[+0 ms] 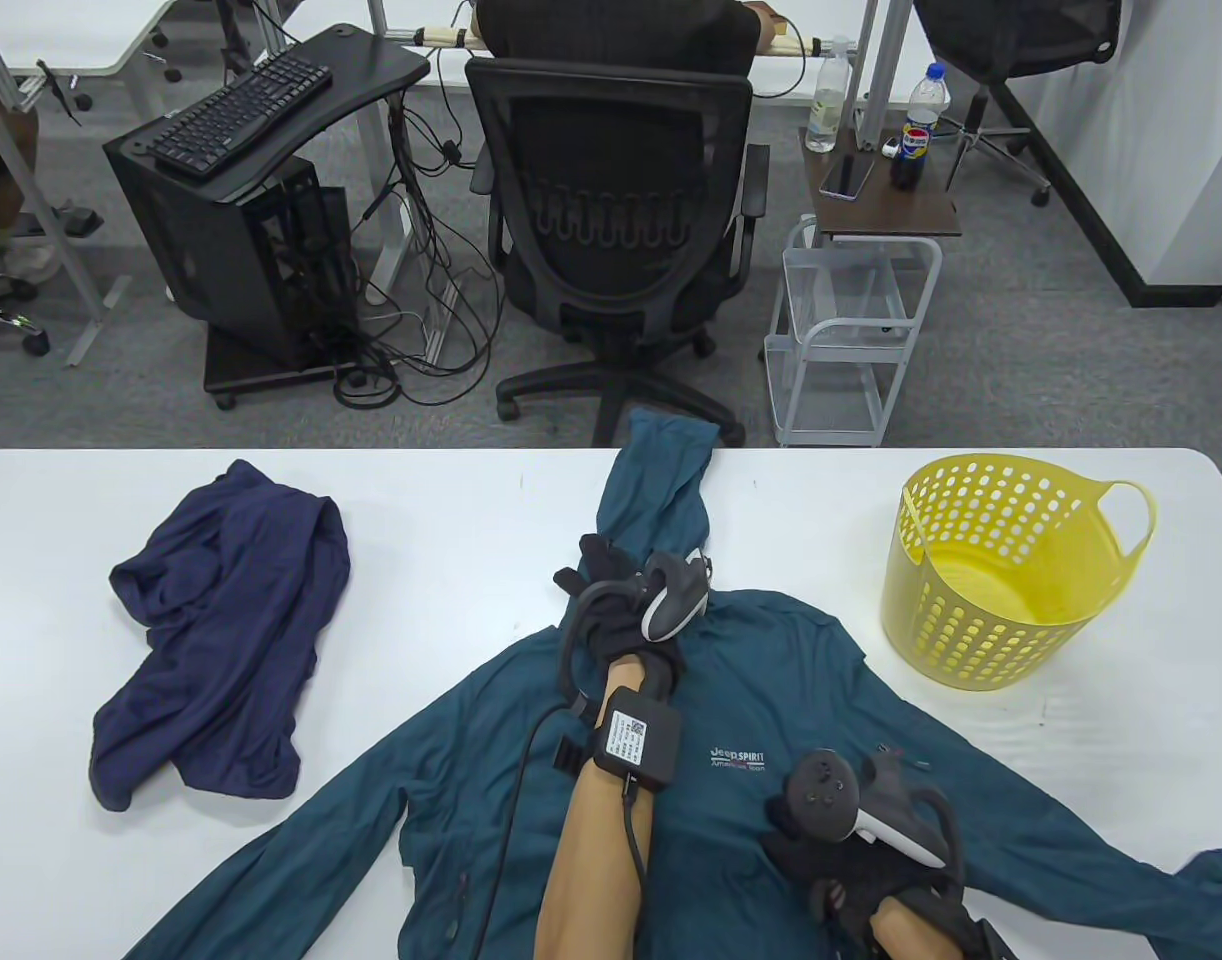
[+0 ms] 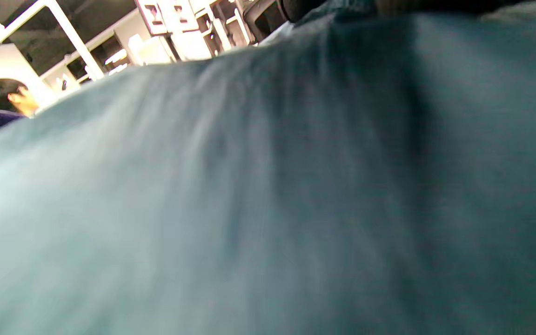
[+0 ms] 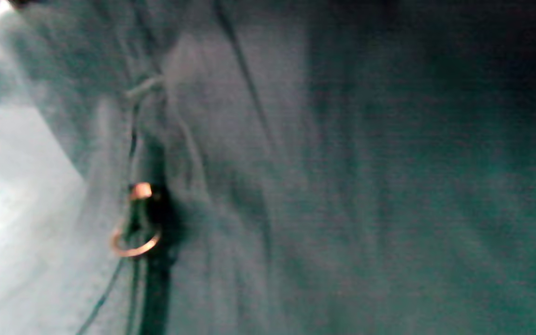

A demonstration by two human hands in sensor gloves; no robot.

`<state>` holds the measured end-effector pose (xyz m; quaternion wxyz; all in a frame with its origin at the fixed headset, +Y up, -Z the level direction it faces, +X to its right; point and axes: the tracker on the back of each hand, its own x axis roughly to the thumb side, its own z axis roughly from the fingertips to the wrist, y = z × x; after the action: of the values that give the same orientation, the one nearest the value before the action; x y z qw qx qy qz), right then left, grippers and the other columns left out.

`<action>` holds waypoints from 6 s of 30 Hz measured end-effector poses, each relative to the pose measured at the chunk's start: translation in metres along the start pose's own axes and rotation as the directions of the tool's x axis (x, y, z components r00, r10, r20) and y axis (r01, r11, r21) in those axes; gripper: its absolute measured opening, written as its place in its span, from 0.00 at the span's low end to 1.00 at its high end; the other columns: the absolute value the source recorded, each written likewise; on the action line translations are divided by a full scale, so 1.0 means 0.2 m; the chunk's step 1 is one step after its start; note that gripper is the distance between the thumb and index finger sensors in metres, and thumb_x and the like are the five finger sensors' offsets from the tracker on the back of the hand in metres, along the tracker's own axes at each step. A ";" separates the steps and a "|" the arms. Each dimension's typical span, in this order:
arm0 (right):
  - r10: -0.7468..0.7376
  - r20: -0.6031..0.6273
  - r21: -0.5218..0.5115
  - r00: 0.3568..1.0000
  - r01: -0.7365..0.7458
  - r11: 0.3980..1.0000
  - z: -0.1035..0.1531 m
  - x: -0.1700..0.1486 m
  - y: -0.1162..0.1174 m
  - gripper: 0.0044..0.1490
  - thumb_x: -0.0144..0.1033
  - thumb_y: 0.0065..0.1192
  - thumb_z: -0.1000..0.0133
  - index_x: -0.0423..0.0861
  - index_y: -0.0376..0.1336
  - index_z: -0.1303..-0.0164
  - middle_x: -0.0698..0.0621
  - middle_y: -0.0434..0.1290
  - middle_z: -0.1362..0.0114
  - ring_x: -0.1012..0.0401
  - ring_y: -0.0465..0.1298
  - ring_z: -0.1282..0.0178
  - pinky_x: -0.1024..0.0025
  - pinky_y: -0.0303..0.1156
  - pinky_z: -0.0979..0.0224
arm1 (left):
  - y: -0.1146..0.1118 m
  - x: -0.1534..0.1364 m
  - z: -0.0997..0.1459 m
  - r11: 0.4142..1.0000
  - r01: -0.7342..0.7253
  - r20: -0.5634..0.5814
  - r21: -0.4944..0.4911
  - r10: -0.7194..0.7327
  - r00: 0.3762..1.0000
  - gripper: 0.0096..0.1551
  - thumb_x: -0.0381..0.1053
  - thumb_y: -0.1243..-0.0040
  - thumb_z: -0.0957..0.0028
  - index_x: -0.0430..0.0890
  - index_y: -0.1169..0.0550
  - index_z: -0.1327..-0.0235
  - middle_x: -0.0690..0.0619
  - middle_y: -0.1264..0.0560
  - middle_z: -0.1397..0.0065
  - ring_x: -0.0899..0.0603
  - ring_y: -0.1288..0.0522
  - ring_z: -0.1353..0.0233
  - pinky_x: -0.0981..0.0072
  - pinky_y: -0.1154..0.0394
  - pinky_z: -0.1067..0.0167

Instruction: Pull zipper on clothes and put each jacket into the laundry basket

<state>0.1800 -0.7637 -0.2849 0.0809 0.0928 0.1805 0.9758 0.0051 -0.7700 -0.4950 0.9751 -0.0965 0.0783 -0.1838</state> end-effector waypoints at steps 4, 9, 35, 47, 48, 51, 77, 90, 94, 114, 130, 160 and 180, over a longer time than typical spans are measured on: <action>-0.029 0.013 -0.132 0.999 0.031 0.991 0.01 -0.01 -0.04 0.34 0.55 0.58 0.43 0.51 0.69 0.30 0.48 0.69 0.18 0.39 0.68 0.23 0.40 0.66 0.29 | 0.06 -0.07 0.06 0.990 -0.087 0.050 0.107 0.082 0.995 0.25 0.60 0.40 0.63 0.62 0.26 0.49 0.62 0.35 0.20 0.43 0.51 0.17 0.39 0.42 0.27; -0.079 0.033 -0.333 0.996 0.085 0.939 0.06 -0.05 -0.11 0.33 0.56 0.58 0.44 0.52 0.71 0.32 0.49 0.72 0.21 0.42 0.71 0.25 0.42 0.66 0.28 | 0.18 -0.22 0.20 0.924 -0.293 0.134 0.247 0.267 0.954 0.24 0.59 0.38 0.65 0.64 0.24 0.51 0.63 0.18 0.35 0.45 0.28 0.24 0.41 0.33 0.31; -0.151 0.104 -0.364 0.983 0.179 0.914 0.03 -0.05 -0.07 0.32 0.57 0.58 0.44 0.54 0.72 0.34 0.51 0.75 0.23 0.44 0.73 0.26 0.42 0.66 0.28 | -0.17 -0.52 0.77 0.529 -0.848 0.303 -0.032 0.814 0.496 0.24 0.64 0.43 0.61 0.66 0.18 0.51 0.64 0.15 0.42 0.43 0.28 0.25 0.33 0.37 0.32; -0.281 0.125 -0.262 0.952 0.305 0.916 -0.11 0.19 -0.11 0.39 0.62 0.65 0.47 0.55 0.65 0.26 0.52 0.70 0.19 0.44 0.71 0.23 0.41 0.64 0.26 | -0.25 -0.51 0.79 0.426 -0.887 0.337 -0.178 0.873 0.351 0.24 0.68 0.44 0.62 0.69 0.17 0.52 0.63 0.16 0.37 0.41 0.32 0.23 0.33 0.38 0.32; -0.289 0.125 -0.257 0.949 0.313 0.915 -0.12 0.20 -0.12 0.40 0.62 0.66 0.47 0.55 0.65 0.27 0.52 0.70 0.19 0.44 0.71 0.24 0.41 0.64 0.26 | -0.25 -0.50 0.79 0.415 -0.888 0.333 -0.197 0.880 0.337 0.24 0.68 0.44 0.62 0.69 0.18 0.52 0.63 0.17 0.37 0.41 0.32 0.23 0.33 0.38 0.32; -0.312 0.126 -0.330 0.942 0.337 0.882 -0.14 0.26 -0.12 0.34 0.55 0.70 0.47 0.53 0.70 0.32 0.51 0.75 0.24 0.46 0.74 0.27 0.42 0.66 0.27 | -0.27 -0.51 0.78 0.377 -0.896 0.311 -0.233 0.902 0.299 0.24 0.68 0.44 0.61 0.68 0.18 0.51 0.62 0.18 0.35 0.40 0.34 0.22 0.33 0.38 0.32; -0.143 0.125 -0.268 0.982 0.172 0.948 -0.07 0.30 0.03 0.25 0.54 0.68 0.47 0.56 0.74 0.42 0.54 0.82 0.39 0.49 0.79 0.35 0.44 0.67 0.29 | -0.34 -0.73 0.67 0.207 -0.977 0.144 -0.050 0.970 0.198 0.22 0.68 0.40 0.61 0.70 0.17 0.54 0.68 0.14 0.41 0.44 0.25 0.27 0.39 0.32 0.33; -0.336 0.155 -0.340 0.929 0.370 0.865 -0.10 0.22 -0.02 0.27 0.51 0.59 0.43 0.55 0.70 0.34 0.53 0.79 0.30 0.48 0.78 0.32 0.43 0.67 0.29 | -0.03 -0.57 0.97 0.689 -0.541 0.411 0.482 0.367 0.834 0.27 0.64 0.43 0.57 0.82 0.29 0.43 0.69 0.31 0.21 0.45 0.43 0.16 0.37 0.40 0.26; -0.477 0.251 -0.399 0.842 0.539 0.742 -0.05 0.18 -0.07 0.27 0.51 0.60 0.43 0.54 0.71 0.35 0.52 0.80 0.31 0.48 0.78 0.33 0.43 0.67 0.29 | -0.05 -0.43 0.96 0.770 -0.549 0.527 0.325 0.335 0.781 0.28 0.57 0.40 0.57 0.81 0.28 0.43 0.70 0.31 0.21 0.46 0.43 0.16 0.35 0.42 0.25; -0.011 0.195 -0.136 0.981 0.038 0.990 -0.04 0.37 0.04 0.28 0.51 0.68 0.45 0.54 0.74 0.37 0.53 0.73 0.21 0.43 0.69 0.23 0.39 0.62 0.26 | -0.19 -0.39 0.73 0.903 -0.289 0.192 0.318 0.237 0.952 0.21 0.59 0.38 0.60 0.73 0.18 0.53 0.65 0.24 0.26 0.42 0.40 0.18 0.32 0.44 0.27; -0.149 -0.002 -0.144 0.989 0.147 0.979 -0.20 0.19 0.05 0.28 0.50 0.62 0.43 0.58 0.68 0.31 0.54 0.64 0.15 0.45 0.61 0.17 0.40 0.59 0.23 | -0.10 -0.41 0.89 0.757 -0.644 0.364 0.111 0.572 0.735 0.24 0.59 0.41 0.57 0.74 0.21 0.46 0.62 0.25 0.25 0.41 0.37 0.20 0.32 0.42 0.29; -0.096 0.299 -0.103 0.949 0.132 0.986 0.08 0.40 -0.03 0.27 0.50 0.65 0.44 0.49 0.75 0.40 0.50 0.77 0.25 0.43 0.69 0.22 0.38 0.61 0.25 | -0.34 -0.30 0.65 0.882 -0.410 0.153 -0.232 0.450 0.880 0.29 0.57 0.48 0.52 0.82 0.35 0.39 0.65 0.46 0.15 0.38 0.48 0.16 0.29 0.46 0.28; -0.207 -0.005 -0.101 0.978 0.206 0.973 -0.15 0.13 0.05 0.28 0.51 0.60 0.43 0.56 0.70 0.34 0.56 0.65 0.17 0.52 0.62 0.18 0.47 0.62 0.24 | -0.21 -0.25 0.93 0.847 -0.405 0.274 -0.345 0.503 0.820 0.29 0.58 0.49 0.52 0.74 0.31 0.34 0.56 0.31 0.19 0.35 0.32 0.22 0.30 0.35 0.33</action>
<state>0.1466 -0.7779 -0.3036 0.1849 0.0618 0.1407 0.9707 -0.0201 -0.7590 -0.2990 0.9655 -0.2388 -0.0530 0.0890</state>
